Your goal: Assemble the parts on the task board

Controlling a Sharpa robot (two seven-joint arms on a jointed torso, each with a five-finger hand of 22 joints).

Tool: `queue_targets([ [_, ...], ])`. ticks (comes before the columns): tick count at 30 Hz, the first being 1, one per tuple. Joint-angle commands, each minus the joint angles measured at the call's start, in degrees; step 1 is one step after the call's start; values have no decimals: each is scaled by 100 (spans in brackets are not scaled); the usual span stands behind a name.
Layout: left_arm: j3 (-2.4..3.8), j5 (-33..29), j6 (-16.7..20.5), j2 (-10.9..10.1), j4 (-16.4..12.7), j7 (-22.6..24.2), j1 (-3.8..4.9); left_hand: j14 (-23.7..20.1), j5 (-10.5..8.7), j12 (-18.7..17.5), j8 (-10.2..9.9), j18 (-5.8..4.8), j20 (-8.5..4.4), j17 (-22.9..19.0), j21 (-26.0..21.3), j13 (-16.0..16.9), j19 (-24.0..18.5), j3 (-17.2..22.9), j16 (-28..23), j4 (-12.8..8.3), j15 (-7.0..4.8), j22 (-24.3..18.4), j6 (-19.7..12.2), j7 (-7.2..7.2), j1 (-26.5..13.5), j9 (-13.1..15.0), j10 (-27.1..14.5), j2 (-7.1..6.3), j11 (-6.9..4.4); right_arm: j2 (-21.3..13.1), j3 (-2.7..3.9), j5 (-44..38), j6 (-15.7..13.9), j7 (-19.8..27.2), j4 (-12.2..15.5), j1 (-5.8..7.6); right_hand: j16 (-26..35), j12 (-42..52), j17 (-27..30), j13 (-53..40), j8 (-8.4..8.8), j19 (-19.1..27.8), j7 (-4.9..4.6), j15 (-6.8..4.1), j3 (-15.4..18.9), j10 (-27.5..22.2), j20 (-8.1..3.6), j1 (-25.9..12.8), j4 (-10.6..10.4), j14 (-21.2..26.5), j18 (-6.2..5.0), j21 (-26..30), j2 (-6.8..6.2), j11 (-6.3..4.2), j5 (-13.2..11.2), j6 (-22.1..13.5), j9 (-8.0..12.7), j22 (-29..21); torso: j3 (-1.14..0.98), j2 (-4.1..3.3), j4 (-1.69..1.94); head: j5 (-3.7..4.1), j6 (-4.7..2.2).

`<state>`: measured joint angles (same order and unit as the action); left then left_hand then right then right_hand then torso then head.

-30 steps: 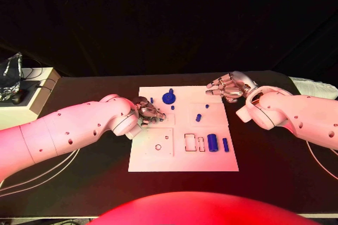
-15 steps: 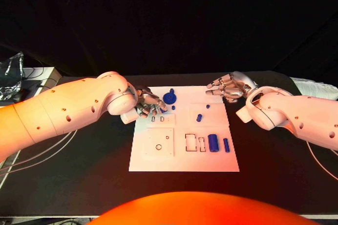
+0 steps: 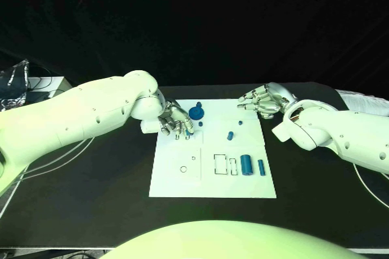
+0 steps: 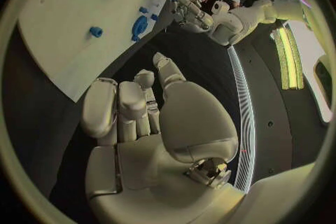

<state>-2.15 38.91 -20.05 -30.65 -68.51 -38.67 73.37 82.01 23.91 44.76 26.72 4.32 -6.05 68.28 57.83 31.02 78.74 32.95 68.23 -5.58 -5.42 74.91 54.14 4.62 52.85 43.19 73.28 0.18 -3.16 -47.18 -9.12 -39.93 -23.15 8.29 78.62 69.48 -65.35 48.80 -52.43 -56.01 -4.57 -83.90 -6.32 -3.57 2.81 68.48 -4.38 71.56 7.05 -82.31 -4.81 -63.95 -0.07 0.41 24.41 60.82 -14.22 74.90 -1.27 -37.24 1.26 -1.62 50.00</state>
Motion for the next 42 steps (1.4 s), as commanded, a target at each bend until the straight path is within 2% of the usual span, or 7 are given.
queue_targets([
  [1,-53,234,-850,153,209,-132,64,46,26,14,-131,-99,14,28,78,25,42,419,67,-522,1,593,438,-374,30,155,64,108,-39,14,1,-41,83,60,0,-3,21,-20,-4,5,25,-439,-34,-42,4,4,-40,47,29,-13,-2,27,-9,-34,26,17,8,888,2,-2,-4,-16,0],
  [2,-80,310,-929,213,286,-136,88,45,23,12,-172,-102,8,37,96,33,46,388,77,-516,4,597,469,-369,63,196,66,122,-28,17,1,-41,83,60,-2,-3,21,-20,-4,5,25,-439,-34,-42,4,4,-40,47,29,-13,-2,27,-9,-34,26,17,8,888,1,-3,-5,-19,0],
  [3,-101,390,-997,273,359,-140,107,35,31,-8,-400,-112,-9,37,110,68,37,225,79,-474,6,598,551,-356,195,357,64,140,-17,20,1,-41,83,60,-2,-3,21,-20,-4,5,25,-439,-34,-42,4,4,-40,47,29,-13,-2,27,-9,-34,26,17,8,888,1,-5,-5,-21,0],
  [14,-256,761,-1237,762,902,-155,186,54,38,-33,-789,-124,-8,61,243,148,78,218,138,-472,-4,625,747,-384,242,690,121,127,-36,33,1,-41,77,60,-7,-3,21,-20,-4,5,25,-439,-34,-42,4,4,-40,47,29,-13,-2,27,-9,-34,26,17,8,888,-2,0,-3,-44,0],
  [16,-274,792,-1232,818,949,-155,189,53,43,-28,-892,-126,-8,63,279,176,88,86,155,-480,-4,632,812,-387,251,774,134,196,-40,35,1,-41,75,60,-8,-3,21,-20,-4,5,25,-439,-34,-42,4,4,-40,47,29,-13,-2,27,-9,-34,26,17,8,888,0,-6,-2,-43,0],
  [22,-304,906,-1283,945,1056,-158,192,52,76,-40,-1079,-132,-15,35,353,221,108,142,186,-513,-13,647,899,-393,199,967,163,192,-46,42,1,-41,76,57,-11,-3,21,-20,-4,5,25,-439,-34,-42,4,4,-40,47,29,-13,-2,27,-9,-34,26,17,8,888,0,-6,-4,-47,0],
  [42,-412,1156,-1325,1031,1135,-158,191,55,59,2,-1131,-144,-18,20,440,241,126,216,247,-515,-17,665,949,-419,-26,1144,182,308,-59,53,1,-41,84,52,-16,-3,23,-13,-3,-1,26,-439,-34,-43,1,10,-40,46,48,-14,-1,27,-9,-34,31,20,11,889,1,-5,2,-37,0],
])
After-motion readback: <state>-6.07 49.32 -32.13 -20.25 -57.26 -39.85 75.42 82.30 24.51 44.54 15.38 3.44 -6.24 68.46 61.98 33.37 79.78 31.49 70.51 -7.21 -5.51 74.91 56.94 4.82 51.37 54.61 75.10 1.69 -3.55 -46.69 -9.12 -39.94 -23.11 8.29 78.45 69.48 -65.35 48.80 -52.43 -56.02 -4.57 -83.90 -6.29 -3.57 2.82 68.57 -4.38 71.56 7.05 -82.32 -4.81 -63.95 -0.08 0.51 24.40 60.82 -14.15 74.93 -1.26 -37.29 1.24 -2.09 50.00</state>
